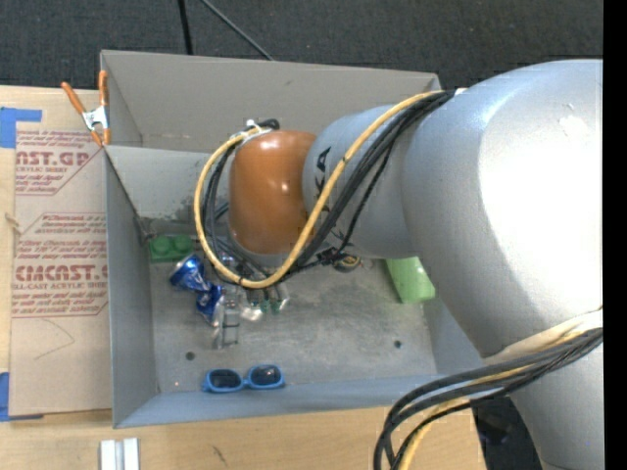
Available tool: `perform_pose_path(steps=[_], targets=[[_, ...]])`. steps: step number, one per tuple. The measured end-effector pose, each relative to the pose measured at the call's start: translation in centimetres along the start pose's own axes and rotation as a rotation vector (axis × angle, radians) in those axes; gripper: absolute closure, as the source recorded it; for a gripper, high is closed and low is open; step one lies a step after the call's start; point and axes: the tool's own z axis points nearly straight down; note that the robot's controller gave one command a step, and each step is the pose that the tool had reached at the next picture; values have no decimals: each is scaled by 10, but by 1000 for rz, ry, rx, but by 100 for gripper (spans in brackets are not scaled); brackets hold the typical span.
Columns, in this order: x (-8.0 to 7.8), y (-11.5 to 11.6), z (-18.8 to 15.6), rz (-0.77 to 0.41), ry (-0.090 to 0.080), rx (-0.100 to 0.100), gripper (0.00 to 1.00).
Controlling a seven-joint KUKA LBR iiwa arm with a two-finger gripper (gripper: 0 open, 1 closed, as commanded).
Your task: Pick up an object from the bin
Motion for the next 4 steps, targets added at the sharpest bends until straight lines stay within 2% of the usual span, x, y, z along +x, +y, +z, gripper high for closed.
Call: perform_pose_path(steps=[1, 2, 3, 4], targets=[[2, 0, -1, 0, 6, -1, 100], [12, -11, -96, -23, -3, -1, 100], [14, -11, -91, -23, 5, 0, 0], [52, 56, 13, -297, 7, -2, 0]])
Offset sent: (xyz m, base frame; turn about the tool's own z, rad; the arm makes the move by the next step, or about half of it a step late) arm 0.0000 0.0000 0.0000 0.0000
